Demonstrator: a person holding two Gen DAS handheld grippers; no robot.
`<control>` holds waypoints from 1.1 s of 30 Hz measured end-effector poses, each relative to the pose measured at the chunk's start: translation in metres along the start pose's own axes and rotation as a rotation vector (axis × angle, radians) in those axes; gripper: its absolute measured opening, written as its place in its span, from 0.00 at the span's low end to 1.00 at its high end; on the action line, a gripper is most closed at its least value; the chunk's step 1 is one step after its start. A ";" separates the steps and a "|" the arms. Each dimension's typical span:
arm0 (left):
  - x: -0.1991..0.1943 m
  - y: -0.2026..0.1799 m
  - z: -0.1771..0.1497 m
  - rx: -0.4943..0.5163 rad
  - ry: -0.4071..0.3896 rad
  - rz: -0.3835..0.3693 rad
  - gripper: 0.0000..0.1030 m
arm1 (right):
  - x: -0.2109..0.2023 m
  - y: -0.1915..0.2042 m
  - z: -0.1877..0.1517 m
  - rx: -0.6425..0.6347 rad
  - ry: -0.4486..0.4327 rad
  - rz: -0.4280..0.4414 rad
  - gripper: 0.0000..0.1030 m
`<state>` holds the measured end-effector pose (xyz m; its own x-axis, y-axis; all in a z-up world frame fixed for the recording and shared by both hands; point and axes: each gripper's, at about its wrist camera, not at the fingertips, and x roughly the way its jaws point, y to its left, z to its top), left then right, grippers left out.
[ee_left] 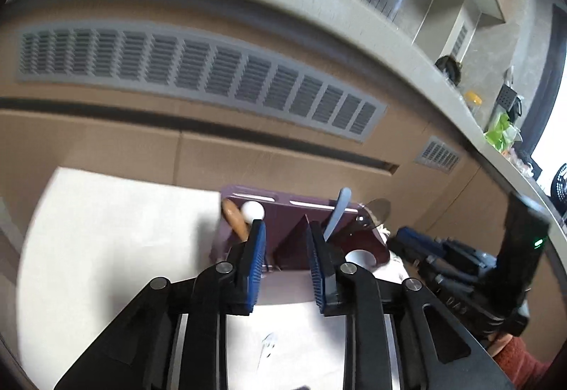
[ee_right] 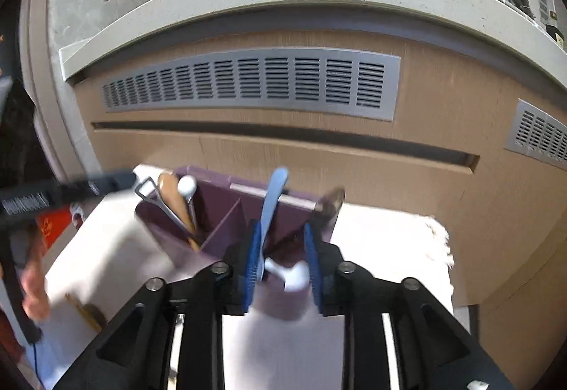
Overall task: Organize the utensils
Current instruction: 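Lower the blue spoon and shovel fork into the caddy and open both tools, then grasp the wooden chopsticks with the right tool while the left tool reaches the metal spoon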
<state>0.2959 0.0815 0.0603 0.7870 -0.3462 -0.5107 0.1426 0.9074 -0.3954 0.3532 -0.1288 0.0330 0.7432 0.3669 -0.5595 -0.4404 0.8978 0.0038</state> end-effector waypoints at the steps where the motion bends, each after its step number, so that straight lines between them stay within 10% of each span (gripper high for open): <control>1: -0.012 0.001 -0.003 0.002 -0.009 0.008 0.26 | 0.000 0.002 -0.006 -0.009 0.015 0.014 0.28; 8: -0.061 0.049 -0.045 -0.052 0.043 0.231 0.31 | 0.018 0.073 -0.059 -0.206 0.253 0.326 0.28; 19: -0.127 0.122 -0.130 -0.307 0.099 0.343 0.31 | 0.051 0.195 -0.107 -0.645 0.314 0.344 0.27; 33: -0.086 0.095 -0.150 -0.271 0.218 0.214 0.31 | 0.036 0.061 -0.100 -0.074 0.368 0.259 0.13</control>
<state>0.1517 0.1614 -0.0477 0.6322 -0.2252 -0.7414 -0.1965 0.8790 -0.4345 0.3022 -0.0851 -0.0695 0.3811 0.4538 -0.8055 -0.6326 0.7633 0.1308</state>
